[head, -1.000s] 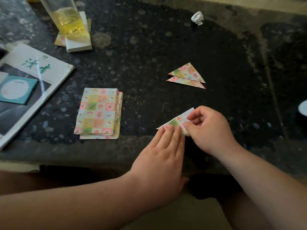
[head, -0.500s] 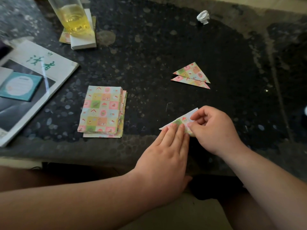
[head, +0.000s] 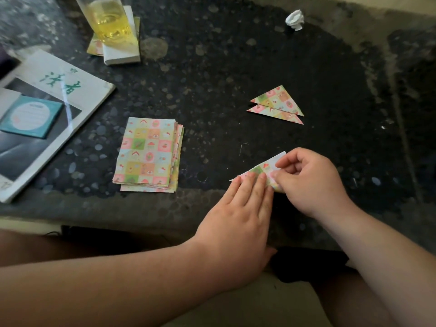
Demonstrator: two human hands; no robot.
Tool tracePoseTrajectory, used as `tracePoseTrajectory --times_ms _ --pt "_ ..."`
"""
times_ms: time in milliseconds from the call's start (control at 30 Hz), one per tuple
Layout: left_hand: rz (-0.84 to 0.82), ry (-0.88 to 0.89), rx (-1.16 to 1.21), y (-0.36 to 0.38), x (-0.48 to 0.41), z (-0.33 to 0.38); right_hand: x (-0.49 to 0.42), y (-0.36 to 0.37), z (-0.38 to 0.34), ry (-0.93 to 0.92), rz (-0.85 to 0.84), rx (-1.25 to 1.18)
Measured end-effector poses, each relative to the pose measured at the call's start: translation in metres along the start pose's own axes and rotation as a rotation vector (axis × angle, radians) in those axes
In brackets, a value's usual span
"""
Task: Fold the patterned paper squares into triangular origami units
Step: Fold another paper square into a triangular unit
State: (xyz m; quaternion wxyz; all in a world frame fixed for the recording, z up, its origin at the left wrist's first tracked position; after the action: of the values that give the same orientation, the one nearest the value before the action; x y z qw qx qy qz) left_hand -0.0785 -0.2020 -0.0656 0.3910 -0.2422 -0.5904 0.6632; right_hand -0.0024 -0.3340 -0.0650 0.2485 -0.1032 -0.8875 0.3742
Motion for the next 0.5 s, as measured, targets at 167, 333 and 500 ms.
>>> tracePoseTrajectory --times_ms 167,333,500 --pt "-0.003 0.002 0.01 -0.0005 -0.0008 -0.0011 -0.0003 0.0 0.0009 0.013 -0.005 -0.015" --pt "-0.004 -0.001 0.01 -0.0003 -0.001 -0.0013 -0.0007 0.0003 0.002 0.024 -0.013 -0.034" --pt "0.001 0.006 -0.004 0.0002 -0.0009 -0.0009 -0.0004 -0.0004 0.0016 0.018 -0.008 -0.03"
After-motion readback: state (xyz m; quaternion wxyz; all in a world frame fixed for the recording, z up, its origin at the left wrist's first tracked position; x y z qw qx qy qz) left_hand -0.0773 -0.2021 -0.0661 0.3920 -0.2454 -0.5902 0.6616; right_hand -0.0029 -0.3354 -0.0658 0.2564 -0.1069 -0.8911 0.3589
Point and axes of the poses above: each hand's wrist, its own x-axis away from the middle knuckle, its own y-axis out of the palm, z = x × y, the point moved 9 cm from there along -x, towards the middle knuckle, and after that the axes turned 10 degrees about y, right-handed, at the moved point
